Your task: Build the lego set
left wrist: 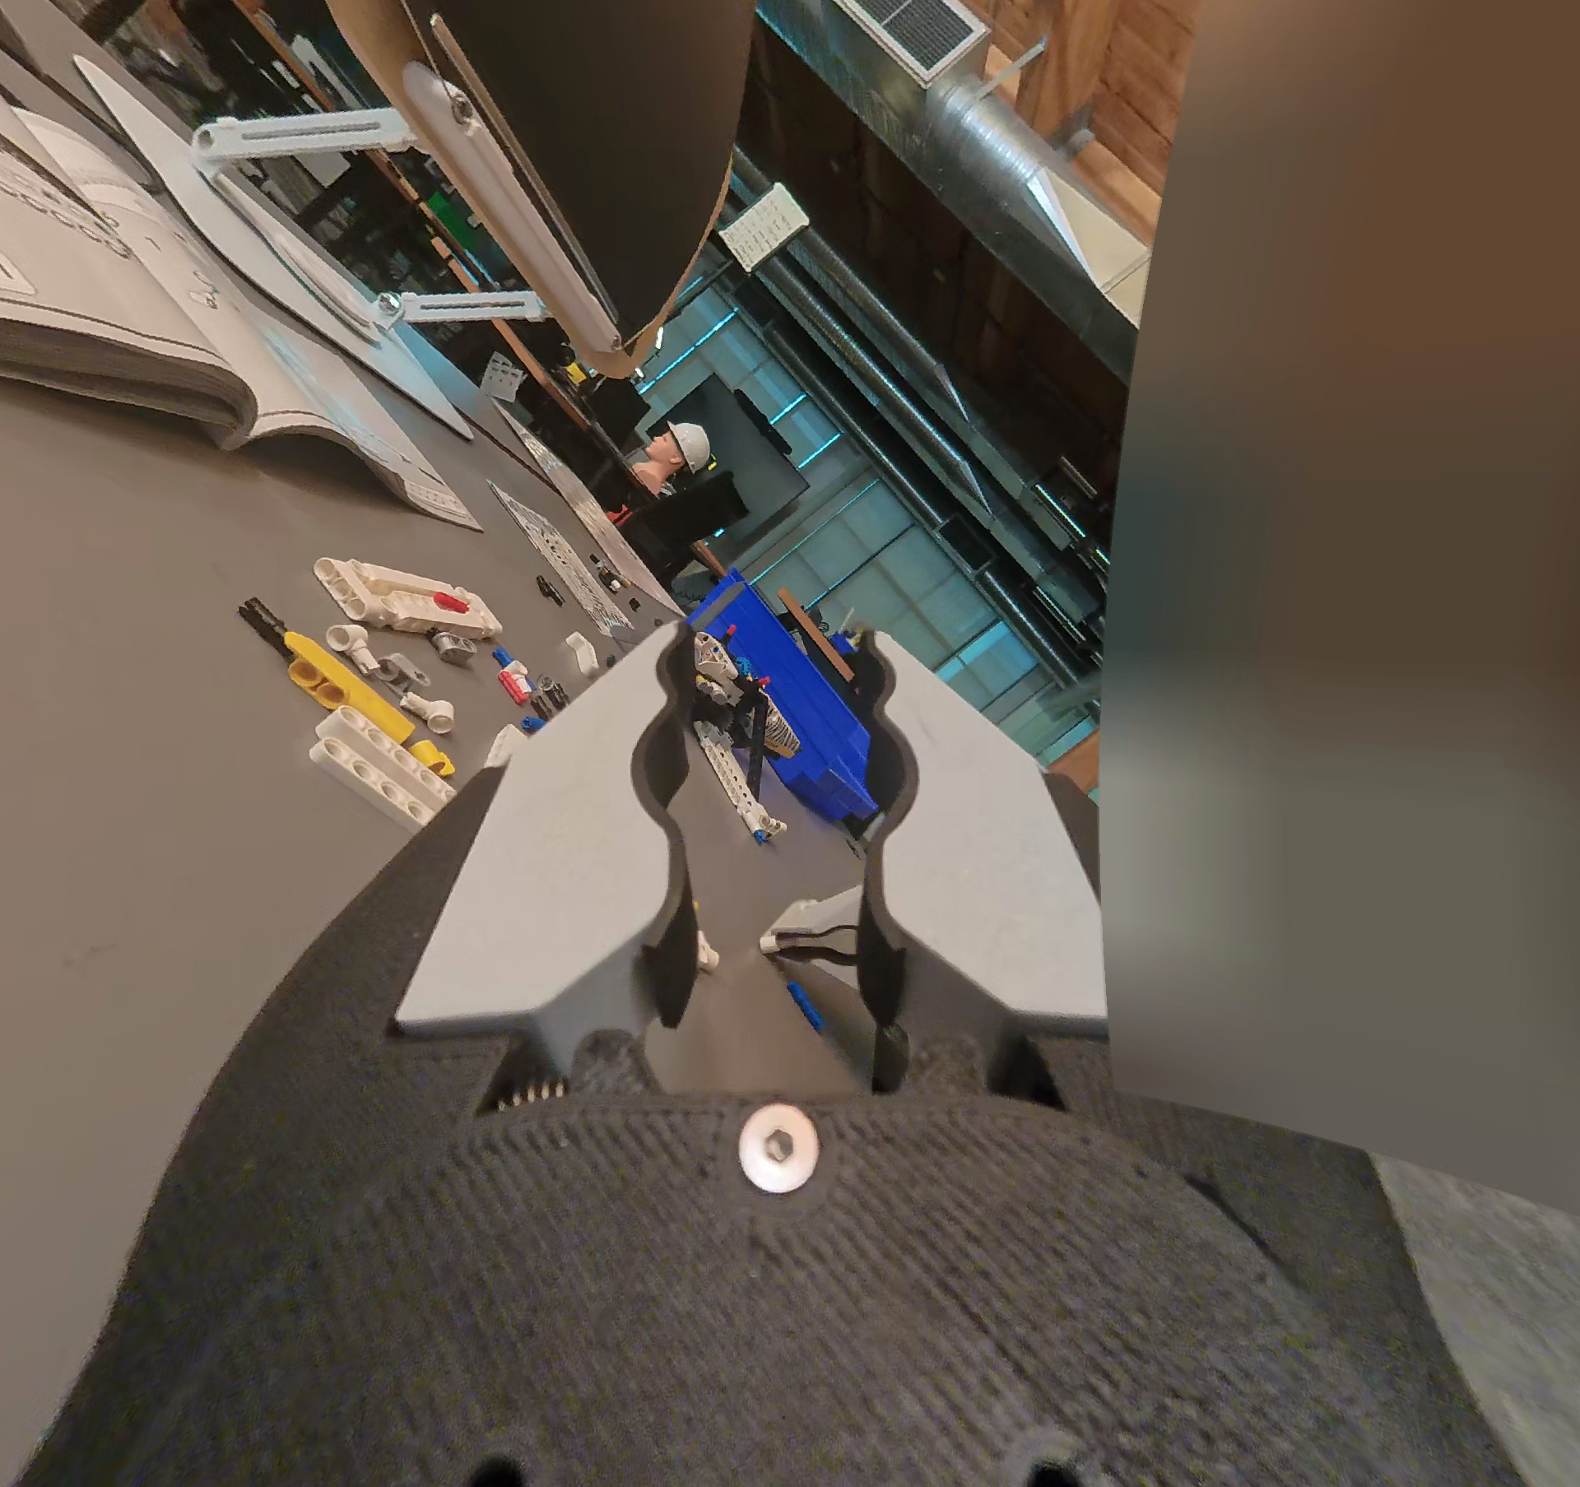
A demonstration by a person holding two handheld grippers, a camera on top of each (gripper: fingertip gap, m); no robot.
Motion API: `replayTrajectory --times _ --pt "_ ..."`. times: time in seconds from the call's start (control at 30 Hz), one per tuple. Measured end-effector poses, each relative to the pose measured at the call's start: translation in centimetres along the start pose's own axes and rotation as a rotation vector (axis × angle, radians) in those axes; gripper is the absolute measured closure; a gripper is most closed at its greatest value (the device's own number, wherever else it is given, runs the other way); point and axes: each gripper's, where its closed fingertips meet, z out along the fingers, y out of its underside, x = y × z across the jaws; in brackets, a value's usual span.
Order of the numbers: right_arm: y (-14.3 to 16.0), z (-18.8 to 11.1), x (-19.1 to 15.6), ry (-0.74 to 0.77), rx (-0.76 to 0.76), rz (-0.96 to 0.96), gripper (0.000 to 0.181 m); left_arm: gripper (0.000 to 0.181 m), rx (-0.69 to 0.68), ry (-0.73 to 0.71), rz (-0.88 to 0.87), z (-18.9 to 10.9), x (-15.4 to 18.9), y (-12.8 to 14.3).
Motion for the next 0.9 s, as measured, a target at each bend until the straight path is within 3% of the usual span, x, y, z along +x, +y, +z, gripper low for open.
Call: replayTrajectory --times 0.2,0.33,0.6,0.8,0.9 --pt "0.2 -0.2 0.4 -0.197 0.092 0.382 0.175 0.145 -0.003 0.028 -0.024 0.0 0.2 -0.1" --pt "-0.1 -0.8 2.1 -0.291 0.243 0.674 0.175 0.145 -0.006 0.031 -0.018 0.0 0.3 0.1" --pt "1.0 -2.0 4.2 -0.451 0.464 1.065 0.175 0.144 -0.051 0.003 0.042 0.5 0.4 1.0" --pt "1.1 -3.1 0.5 -0.572 0.45 1.065 0.175 0.144 -0.098 -0.028 0.094 1.0 0.3 2.0" --pt "2.4 -2.4 0.2 -0.462 0.381 0.986 0.175 0.144 -0.103 -0.038 0.116 1.1 0.3 2.1"
